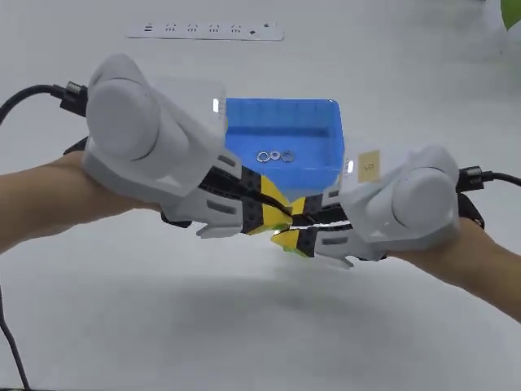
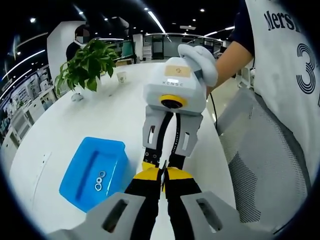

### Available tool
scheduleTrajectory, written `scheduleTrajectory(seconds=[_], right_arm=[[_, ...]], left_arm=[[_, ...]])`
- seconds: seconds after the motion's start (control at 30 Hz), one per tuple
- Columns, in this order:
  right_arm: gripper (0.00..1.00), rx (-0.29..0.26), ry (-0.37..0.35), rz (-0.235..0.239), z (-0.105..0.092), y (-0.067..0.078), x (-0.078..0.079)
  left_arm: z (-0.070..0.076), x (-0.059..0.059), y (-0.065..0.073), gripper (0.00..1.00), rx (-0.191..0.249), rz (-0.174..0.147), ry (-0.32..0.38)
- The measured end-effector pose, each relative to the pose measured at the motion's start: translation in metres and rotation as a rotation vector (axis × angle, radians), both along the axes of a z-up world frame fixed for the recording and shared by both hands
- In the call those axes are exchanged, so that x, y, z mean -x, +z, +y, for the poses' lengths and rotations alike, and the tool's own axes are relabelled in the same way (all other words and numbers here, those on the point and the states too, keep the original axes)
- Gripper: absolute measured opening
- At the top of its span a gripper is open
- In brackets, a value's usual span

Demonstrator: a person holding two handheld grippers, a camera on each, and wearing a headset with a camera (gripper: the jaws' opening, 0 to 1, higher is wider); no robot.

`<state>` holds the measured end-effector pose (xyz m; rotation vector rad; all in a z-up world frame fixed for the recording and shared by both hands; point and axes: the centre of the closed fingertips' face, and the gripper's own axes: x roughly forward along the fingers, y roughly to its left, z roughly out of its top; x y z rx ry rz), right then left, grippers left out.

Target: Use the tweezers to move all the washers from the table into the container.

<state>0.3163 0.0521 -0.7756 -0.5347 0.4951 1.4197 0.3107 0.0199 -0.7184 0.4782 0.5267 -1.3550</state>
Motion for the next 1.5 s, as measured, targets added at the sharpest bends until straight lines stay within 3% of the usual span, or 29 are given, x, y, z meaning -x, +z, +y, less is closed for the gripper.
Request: scheduleTrajectory(seconds=[0.57, 0.7, 0.83, 1.03, 1.4, 1.5], right_arm=[[0.12, -0.010, -0.008, 0.004, -0.0012, 0.0005, -0.0030], [0.12, -0.009, -0.008, -0.006, -0.0011, 0.0010, -0.0044], [0.12, -0.011, -0.007, -0.005, -0.0009, 0.0007, -0.0041], [0.12, -0.013, -0.012, -0.007, -0.0015, 0.0018, -0.0064], [0.11, -0.012, -0.014, 0.009, -0.0014, -0.0012, -0.0060], [0.10, 0.000, 0.004, -0.016, -0.0012, -0.0025, -0.0064]], left_arm=[[-0.0024, -0.0014, 0.0002, 0.06, 0.008, 0.005, 0.004], [-0.0016, -0.0033, 0.0007, 0.06, 0.005, -0.010, 0.002], [-0.0020, -0.0025, 0.0006, 0.06, 0.009, 0.002, 0.003], [-0.0021, -0.0054, 0.0016, 0.06, 0.010, -0.013, 0.008], [-0.0011, -0.0063, -0.0012, 0.07, 0.004, 0.025, 0.026], [-0.0010, -0.0076, -0.0023, 0.07, 0.004, 0.028, 0.034]])
